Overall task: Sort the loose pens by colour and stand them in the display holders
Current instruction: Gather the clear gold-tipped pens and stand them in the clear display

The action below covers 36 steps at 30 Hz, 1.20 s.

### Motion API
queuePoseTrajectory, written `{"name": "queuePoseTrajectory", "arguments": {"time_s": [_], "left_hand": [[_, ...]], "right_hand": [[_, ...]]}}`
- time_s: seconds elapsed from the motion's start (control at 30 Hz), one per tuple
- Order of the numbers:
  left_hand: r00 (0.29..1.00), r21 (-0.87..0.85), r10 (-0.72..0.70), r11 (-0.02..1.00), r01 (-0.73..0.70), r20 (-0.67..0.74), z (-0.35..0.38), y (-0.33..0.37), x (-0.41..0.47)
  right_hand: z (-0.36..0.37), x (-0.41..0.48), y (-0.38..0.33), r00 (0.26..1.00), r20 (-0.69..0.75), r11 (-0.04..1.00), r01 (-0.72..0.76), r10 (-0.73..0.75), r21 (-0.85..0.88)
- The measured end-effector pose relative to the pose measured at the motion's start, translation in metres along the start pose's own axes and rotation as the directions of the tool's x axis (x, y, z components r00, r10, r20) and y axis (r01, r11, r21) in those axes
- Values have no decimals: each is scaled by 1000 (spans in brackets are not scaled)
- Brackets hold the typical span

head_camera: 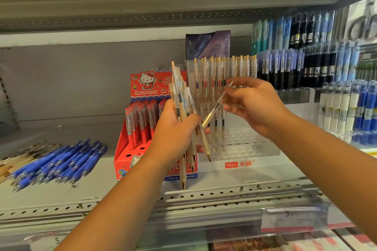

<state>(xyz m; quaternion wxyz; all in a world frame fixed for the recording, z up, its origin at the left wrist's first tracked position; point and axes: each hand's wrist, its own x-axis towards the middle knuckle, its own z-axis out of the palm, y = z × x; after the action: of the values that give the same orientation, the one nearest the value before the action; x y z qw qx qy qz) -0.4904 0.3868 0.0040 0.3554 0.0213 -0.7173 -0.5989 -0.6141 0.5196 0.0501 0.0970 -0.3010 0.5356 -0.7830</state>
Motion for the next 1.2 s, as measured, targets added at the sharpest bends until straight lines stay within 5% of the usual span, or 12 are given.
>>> {"name": "queuePoseTrajectory", "arguments": {"time_s": [0.13, 0.27, 0.5, 0.7, 0.87, 1.2], "left_hand": [[996, 127, 73, 990, -66, -48, -1, -1, 2], [995, 163, 93, 983, -86, -33, -1, -1, 2], [992, 190, 123, 975, -118, -18, 0, 0, 1], [991, 194, 137, 972, -132, -12, 0, 0, 1], [988, 188, 155, 970, -153, 5, 0, 1, 0], [983, 165, 185, 969, -186, 18, 0, 2, -3]], "right_hand": [[-12, 9, -5, 990, -134, 999, 53, -52, 3], [-27, 19, -4, 956, -211, 958, 149, -203, -247], [-38, 24, 14, 936, -98, 839, 254, -339, -481], [-36, 29, 20, 949, -13, 793, 255, -315, -553], [-34, 31, 30, 966, 133, 636, 247, -221, -731], [-39, 33, 39, 961, 134, 540, 248, -242, -804]]}}
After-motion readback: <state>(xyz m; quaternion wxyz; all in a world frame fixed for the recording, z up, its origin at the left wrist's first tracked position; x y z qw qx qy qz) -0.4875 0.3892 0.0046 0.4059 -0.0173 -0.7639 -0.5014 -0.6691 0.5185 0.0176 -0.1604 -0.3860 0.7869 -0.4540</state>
